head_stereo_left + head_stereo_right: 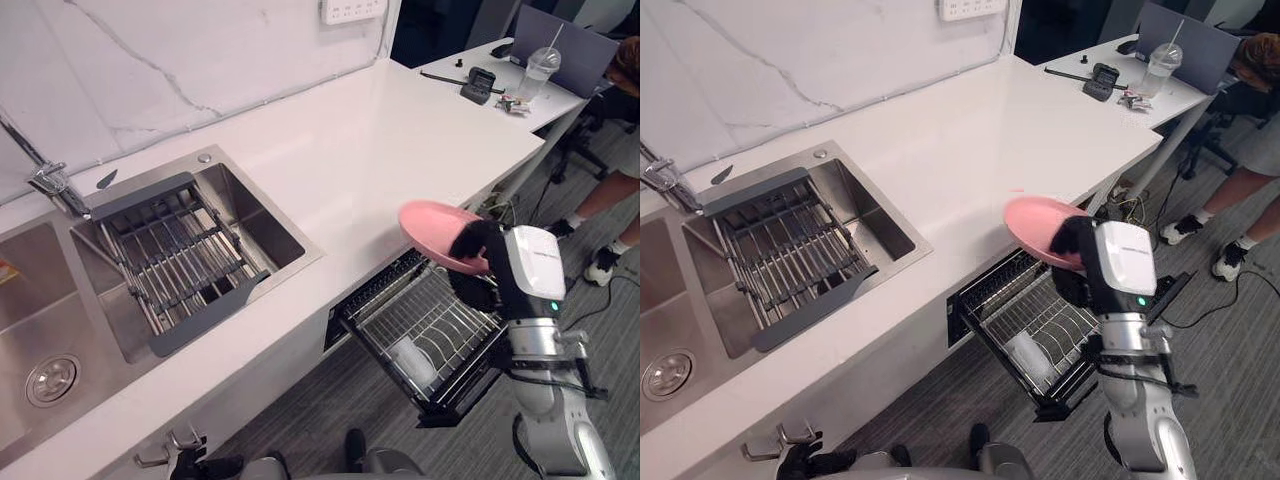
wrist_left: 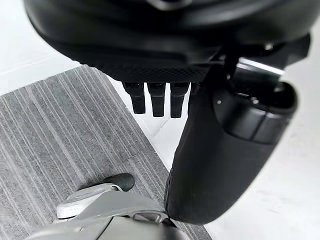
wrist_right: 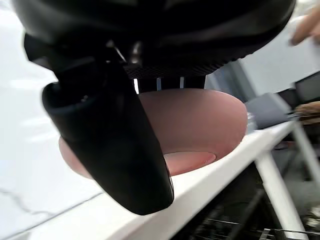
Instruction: Walk over to the sink, pick up the cup, carry it to the dishwasher, place the cup inside the dishwasher, then close the dishwasher door
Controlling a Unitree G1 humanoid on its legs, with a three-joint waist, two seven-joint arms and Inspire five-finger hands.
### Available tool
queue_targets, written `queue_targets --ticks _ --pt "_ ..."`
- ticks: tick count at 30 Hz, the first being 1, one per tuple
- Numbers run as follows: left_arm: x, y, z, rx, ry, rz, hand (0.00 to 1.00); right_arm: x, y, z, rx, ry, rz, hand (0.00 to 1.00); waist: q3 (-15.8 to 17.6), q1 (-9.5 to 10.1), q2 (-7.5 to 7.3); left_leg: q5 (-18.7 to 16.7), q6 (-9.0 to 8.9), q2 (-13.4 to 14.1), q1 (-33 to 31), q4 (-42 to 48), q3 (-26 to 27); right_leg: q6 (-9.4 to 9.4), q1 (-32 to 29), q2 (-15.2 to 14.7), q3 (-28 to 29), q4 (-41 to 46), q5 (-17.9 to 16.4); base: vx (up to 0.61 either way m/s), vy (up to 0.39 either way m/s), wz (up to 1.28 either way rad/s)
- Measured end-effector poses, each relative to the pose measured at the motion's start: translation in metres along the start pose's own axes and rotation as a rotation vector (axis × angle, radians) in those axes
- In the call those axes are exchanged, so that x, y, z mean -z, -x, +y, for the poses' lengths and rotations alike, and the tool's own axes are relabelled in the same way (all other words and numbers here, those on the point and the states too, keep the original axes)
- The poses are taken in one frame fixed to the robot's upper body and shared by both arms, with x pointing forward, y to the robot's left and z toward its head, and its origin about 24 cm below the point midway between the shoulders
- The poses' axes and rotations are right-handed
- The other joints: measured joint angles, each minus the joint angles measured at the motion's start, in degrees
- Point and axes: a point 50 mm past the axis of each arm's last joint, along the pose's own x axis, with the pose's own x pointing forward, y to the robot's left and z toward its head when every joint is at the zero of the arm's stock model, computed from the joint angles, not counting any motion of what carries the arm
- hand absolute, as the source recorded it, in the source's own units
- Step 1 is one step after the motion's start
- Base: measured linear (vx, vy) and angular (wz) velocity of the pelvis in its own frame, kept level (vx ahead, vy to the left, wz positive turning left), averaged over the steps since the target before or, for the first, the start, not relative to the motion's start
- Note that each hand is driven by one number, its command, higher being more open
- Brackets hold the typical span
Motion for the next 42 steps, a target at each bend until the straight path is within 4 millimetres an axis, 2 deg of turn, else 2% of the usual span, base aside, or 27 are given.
queue_targets --ticks 4,11,14,17,21,22,23,27,31,35,38,42 --pt "0.006 0.002 -0.003 0.018 -0.040 0.012 0.90 0.013 0.012 -0.001 -0.013 0.023 0.063 0.30 -0.25 -0.48 0.54 0.14 0.23 -1.32 2.54 -1.47 -0.05 1.07 3.42 -0.86 0.09 -3.69 1.34 0.00 0.082 0.02" --pt "0.004 0.004 -0.015 0.077 -0.115 -0.020 0.90 0.053 0.034 0.023 -0.136 0.027 0.257 0.30 -0.52 -0.47 2.27 1.05 1.72 -3.36 1.52 -3.03 0.08 2.03 3.16 -2.46 0.26 -6.86 3.65 -0.06 0.051 0.01" --pt "-0.003 0.004 -0.023 0.103 -0.124 -0.055 0.90 0.073 0.038 0.018 -0.123 0.061 0.347 0.30 0.25 -0.61 4.15 1.74 2.56 -4.14 -0.57 -3.51 0.00 2.34 0.90 -3.09 0.24 -6.91 4.53 -0.05 0.029 0.01" --pt "-0.014 0.003 -0.029 0.122 -0.117 -0.094 0.90 0.086 0.027 0.016 -0.098 0.053 0.390 0.30 2.69 -0.91 5.50 2.15 2.91 -4.34 -2.24 -3.16 0.13 2.43 -1.01 -3.31 0.41 -5.98 4.79 -0.05 0.010 -0.03" --pt "-0.038 0.002 -0.041 0.154 -0.115 -0.183 0.90 0.098 -0.009 0.008 -0.039 0.058 0.391 0.30 7.15 -0.74 8.06 3.11 3.25 -4.56 -6.10 -2.60 0.55 2.43 -6.01 -3.68 1.07 -3.23 4.79 -0.08 0.001 -0.04" --pt "-0.040 0.003 -0.043 0.157 -0.111 -0.188 0.90 0.099 -0.012 0.008 -0.031 0.051 0.395 0.30 7.87 -0.61 7.88 3.19 3.28 -4.55 -6.48 -2.57 0.60 2.43 -6.57 -3.67 1.17 -2.88 4.79 -0.05 -0.006 -0.03" --pt "-0.043 0.002 -0.044 0.158 -0.103 -0.198 0.90 0.100 -0.018 0.008 -0.017 0.032 0.401 0.30 8.85 -0.52 8.45 3.24 3.24 -4.48 -6.56 -2.47 0.64 2.40 -6.80 -3.65 1.29 -2.50 4.76 -0.04 -0.007 -0.04" --pt "-0.062 0.002 -0.047 0.160 -0.059 -0.263 0.90 0.094 -0.045 0.008 0.046 -0.027 0.388 0.30 12.85 -0.09 8.45 3.38 3.47 -4.26 -8.68 -1.56 1.37 2.17 -10.18 -3.82 2.19 0.34 4.33 -0.05 -0.004 -0.09" --pt "-0.085 0.001 -0.048 0.159 -0.059 -0.335 0.90 0.093 -0.060 0.010 0.078 -0.072 0.405 0.30 15.71 0.95 7.91 3.96 3.95 -4.68 -10.34 -1.33 1.37 2.15 -13.25 -4.11 2.37 3.65 3.30 -0.06 -0.009 0.02" --pt "-0.104 0.001 -0.051 0.158 -0.047 -0.382 0.90 0.088 -0.073 0.015 0.086 -0.123 0.405 0.30 17.44 1.37 6.89 4.73 4.10 -5.02 -11.93 -1.36 0.74 2.14 -14.89 -4.76 2.01 4.54 3.26 -0.04 0.008 0.12" --pt "-0.121 0.003 -0.057 0.173 -0.034 -0.432 0.90 0.087 -0.081 0.017 0.092 -0.154 0.413 0.30 17.99 2.39 5.99 5.24 4.25 -5.24 -13.17 -1.38 0.30 2.14 -16.08 -5.06 1.62 5.04 3.27 -0.02 0.003 0.12" --pt "-0.135 0.012 -0.081 0.245 -0.052 -0.486 0.90 0.083 -0.092 0.018 0.104 -0.212 0.420 0.30 18.26 2.57 5.55 5.55 4.47 -5.67 -14.32 -1.46 -0.74 2.16 -16.75 -5.63 0.63 5.16 3.25 0.01 0.018 0.13"
